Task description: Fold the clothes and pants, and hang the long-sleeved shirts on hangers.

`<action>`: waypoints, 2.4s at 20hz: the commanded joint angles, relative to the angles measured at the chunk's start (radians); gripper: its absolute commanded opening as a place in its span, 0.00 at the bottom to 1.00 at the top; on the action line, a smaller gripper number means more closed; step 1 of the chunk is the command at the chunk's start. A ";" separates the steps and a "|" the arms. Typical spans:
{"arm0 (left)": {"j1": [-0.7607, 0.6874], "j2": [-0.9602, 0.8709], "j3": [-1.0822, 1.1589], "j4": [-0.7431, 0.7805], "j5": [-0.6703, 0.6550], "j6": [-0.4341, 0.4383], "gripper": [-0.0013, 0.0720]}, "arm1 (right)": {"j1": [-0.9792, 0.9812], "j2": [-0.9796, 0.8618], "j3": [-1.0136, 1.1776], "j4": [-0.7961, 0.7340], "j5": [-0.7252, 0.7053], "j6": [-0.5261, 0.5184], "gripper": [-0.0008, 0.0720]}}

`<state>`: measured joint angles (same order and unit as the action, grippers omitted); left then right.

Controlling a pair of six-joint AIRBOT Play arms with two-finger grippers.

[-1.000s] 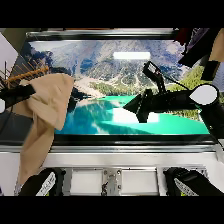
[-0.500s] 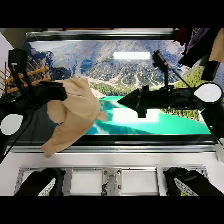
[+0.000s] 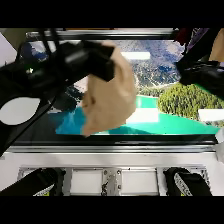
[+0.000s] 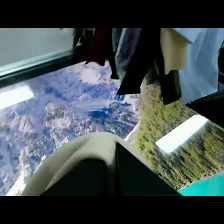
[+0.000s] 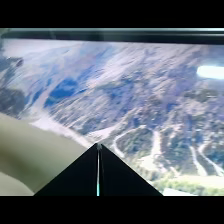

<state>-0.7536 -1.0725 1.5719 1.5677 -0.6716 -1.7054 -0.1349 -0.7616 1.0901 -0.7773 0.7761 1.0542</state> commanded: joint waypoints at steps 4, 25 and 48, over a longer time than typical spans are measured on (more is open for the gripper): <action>0.076 -0.180 0.077 0.003 -0.283 0.020 0.04 | -0.153 0.062 0.000 -0.092 0.034 0.076 0.04; 0.621 -0.198 -0.854 -0.618 -0.140 0.031 0.99 | -0.152 -0.595 -0.057 -0.223 0.339 0.201 0.68; 0.477 -0.401 -0.651 -0.626 -0.162 0.033 0.32 | 0.091 -0.834 -0.057 -0.179 0.197 0.218 0.67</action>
<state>-0.2752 -1.4693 0.8898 0.9413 -0.8085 -1.6730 -0.0471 -1.5761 1.0344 -0.9607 0.9783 1.2728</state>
